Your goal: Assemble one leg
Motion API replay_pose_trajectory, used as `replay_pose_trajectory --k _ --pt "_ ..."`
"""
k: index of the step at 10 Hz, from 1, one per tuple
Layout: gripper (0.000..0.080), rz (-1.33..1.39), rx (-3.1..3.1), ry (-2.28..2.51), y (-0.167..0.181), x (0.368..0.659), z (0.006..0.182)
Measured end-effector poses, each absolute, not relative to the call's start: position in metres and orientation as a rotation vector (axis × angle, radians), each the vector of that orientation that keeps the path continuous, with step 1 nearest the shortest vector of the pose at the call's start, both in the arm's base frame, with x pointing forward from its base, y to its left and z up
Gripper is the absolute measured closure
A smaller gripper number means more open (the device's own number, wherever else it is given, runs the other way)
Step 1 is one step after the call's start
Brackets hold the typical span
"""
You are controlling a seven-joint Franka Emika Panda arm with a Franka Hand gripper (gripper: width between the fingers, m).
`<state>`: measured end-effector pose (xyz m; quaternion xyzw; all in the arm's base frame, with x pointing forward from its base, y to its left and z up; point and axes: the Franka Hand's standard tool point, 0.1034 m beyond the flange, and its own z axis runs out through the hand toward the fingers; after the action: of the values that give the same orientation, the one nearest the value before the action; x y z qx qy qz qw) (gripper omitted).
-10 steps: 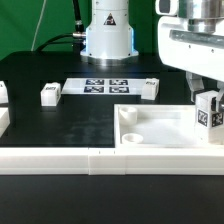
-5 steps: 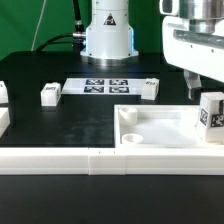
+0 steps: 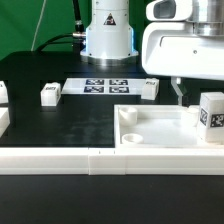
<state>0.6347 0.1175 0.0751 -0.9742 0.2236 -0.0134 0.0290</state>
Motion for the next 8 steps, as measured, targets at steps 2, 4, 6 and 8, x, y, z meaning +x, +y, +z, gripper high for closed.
replay_pose_trajectory --k 2,4,6,8 --pt "0.0150 -0.029 -3.119 0.313 0.1146 0.6326 0.0737" --pt "0.0150 -0.032 -3.139 0.041 0.1154 0.6334 0.0754" --pt "0.0163 -0.053 -3.137 0.008 0.1155 0.6352 0.0761" --pt "0.0332 -0.053 -3.137 0.007 0.1154 0.6351 0.0760"
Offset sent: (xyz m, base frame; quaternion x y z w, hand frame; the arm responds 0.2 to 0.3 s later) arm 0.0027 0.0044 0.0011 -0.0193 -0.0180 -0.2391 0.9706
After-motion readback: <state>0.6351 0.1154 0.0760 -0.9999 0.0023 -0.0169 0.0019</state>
